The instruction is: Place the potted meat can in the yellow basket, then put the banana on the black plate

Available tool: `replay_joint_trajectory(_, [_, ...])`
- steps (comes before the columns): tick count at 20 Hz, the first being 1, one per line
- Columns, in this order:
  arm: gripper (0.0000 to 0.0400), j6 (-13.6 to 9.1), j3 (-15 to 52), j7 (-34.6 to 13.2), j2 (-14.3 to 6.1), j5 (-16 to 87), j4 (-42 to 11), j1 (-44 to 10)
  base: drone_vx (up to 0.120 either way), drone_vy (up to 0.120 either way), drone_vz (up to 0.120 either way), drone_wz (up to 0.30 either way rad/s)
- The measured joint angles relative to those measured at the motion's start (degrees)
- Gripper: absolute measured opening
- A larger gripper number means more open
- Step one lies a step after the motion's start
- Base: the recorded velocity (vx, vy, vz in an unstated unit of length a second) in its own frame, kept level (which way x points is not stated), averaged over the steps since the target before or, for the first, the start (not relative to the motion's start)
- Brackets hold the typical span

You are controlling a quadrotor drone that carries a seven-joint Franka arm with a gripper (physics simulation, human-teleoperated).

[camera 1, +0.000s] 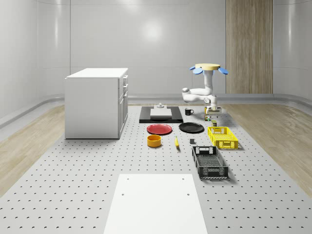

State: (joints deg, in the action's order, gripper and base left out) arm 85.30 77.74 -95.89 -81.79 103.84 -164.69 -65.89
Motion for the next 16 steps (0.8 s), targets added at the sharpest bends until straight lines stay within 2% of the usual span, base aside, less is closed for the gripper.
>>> replay_joint_trajectory(3, [0.0400,0.4,0.1,-0.1,-0.4,-0.2,0.0,-0.1,0.120,-0.013,0.000,0.000])
replay_joint_trajectory(5, [0.0400,0.6,0.1,-0.1,-0.7,-0.3,0.0,-0.2,0.120,-0.080,0.000,0.000])
replay_joint_trajectory(8, [0.0400,1.0,0.2,-0.2,-1.0,-0.4,0.0,-0.2,0.120,0.000,-0.093,0.000])
replay_joint_trajectory(10, [0.0400,1.2,0.2,-0.2,-1.3,-0.5,0.1,-0.3,0.120,0.000,0.000,0.000])
replay_joint_trajectory(16, [0.0400,2.7,-2.0,-0.2,-2.2,1.4,0.5,-0.5,0.000,0.000,0.000,0.000])
